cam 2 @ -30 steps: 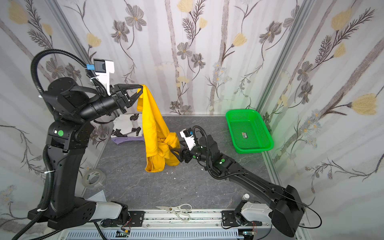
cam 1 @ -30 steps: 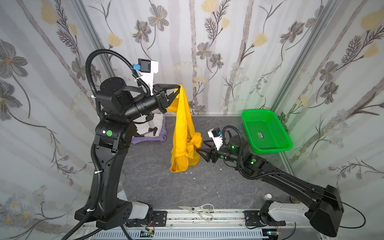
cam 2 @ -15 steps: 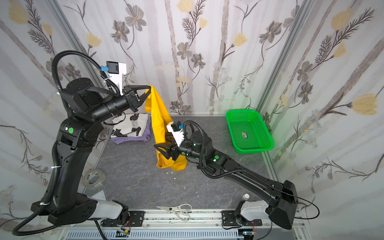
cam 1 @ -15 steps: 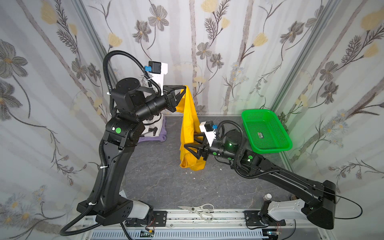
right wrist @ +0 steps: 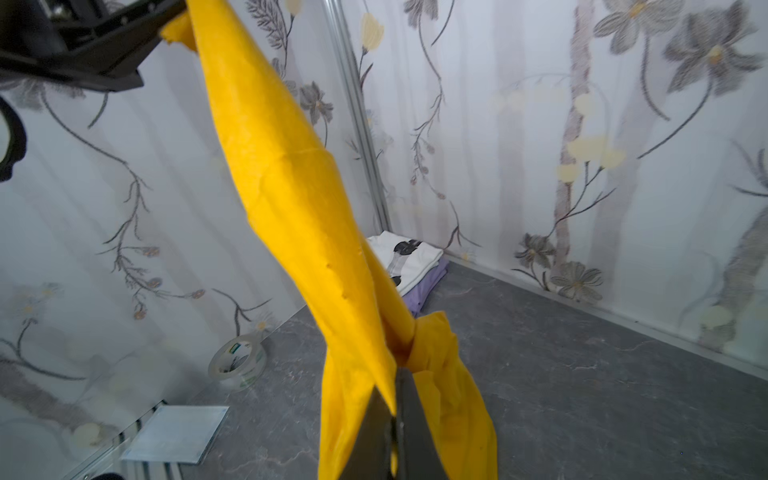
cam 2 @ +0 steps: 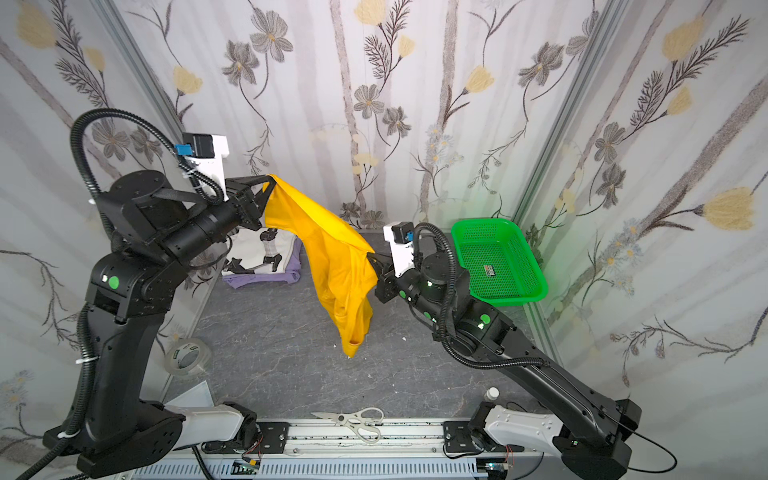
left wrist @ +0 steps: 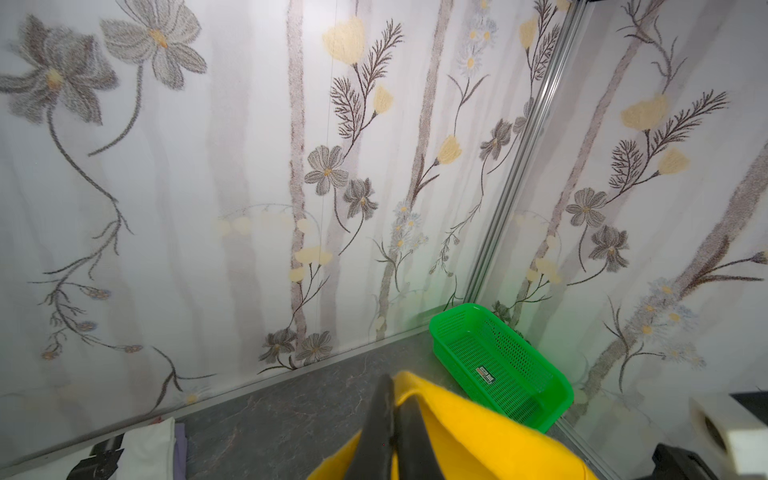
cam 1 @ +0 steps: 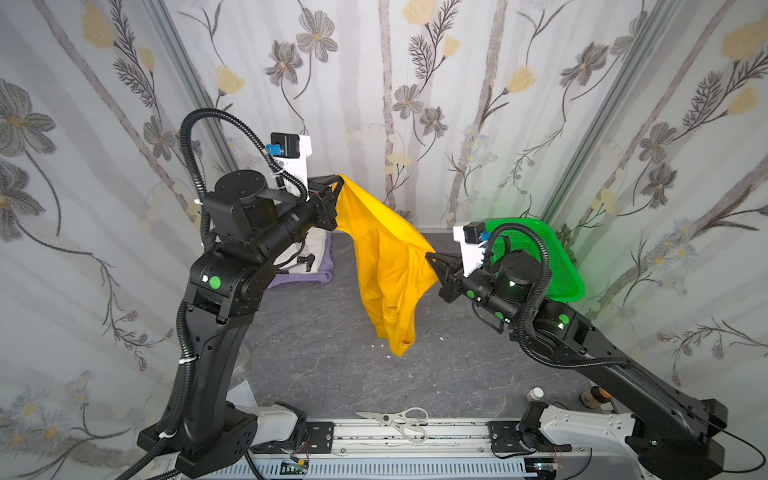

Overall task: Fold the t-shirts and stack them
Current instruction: 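Swing the t-shirt between both grippers and lay it down on the table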

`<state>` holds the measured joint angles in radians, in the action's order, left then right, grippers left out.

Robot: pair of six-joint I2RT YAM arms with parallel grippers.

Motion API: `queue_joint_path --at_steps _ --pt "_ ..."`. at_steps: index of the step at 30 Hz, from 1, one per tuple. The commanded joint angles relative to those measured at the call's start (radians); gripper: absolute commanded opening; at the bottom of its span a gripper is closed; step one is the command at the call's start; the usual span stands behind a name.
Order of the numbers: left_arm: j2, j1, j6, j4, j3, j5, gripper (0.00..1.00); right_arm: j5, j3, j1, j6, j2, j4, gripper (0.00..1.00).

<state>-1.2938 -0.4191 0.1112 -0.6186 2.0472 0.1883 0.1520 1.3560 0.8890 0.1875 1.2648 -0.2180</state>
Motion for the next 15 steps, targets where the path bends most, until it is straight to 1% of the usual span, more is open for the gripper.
queue_joint_path --at_steps 1,3,5,6,7,8,11,13,15 --pt "0.055 0.000 -0.005 0.030 0.013 0.028 0.00 0.065 0.122 -0.067 -0.094 0.039 -0.136 0.00" --pt "0.075 -0.001 0.038 0.024 0.008 0.182 0.00 0.077 0.224 -0.106 -0.141 0.098 -0.176 0.00" --pt "0.078 -0.012 0.116 0.028 -0.024 0.372 0.00 0.077 0.337 -0.167 -0.174 0.173 -0.210 0.00" --pt "0.084 -0.028 0.148 0.044 -0.056 0.421 0.00 0.071 0.387 -0.186 -0.188 0.209 -0.221 0.00" --pt "0.102 -0.063 0.175 0.075 -0.120 0.444 0.00 0.067 0.442 -0.207 -0.198 0.251 -0.232 0.00" --pt "0.129 -0.112 0.186 0.112 -0.194 0.438 0.00 0.056 0.486 -0.228 -0.206 0.292 -0.239 0.00" --pt "0.190 -0.271 0.180 0.191 -0.360 0.361 0.00 -0.001 0.633 -0.281 -0.230 0.428 -0.246 0.00" --pt "0.182 -0.370 0.180 0.216 -0.400 0.309 0.00 -0.043 0.758 -0.298 -0.246 0.516 -0.262 0.00" --pt "0.154 -0.462 0.176 0.254 -0.419 0.264 0.00 -0.047 0.900 -0.297 -0.258 0.601 -0.297 0.00"
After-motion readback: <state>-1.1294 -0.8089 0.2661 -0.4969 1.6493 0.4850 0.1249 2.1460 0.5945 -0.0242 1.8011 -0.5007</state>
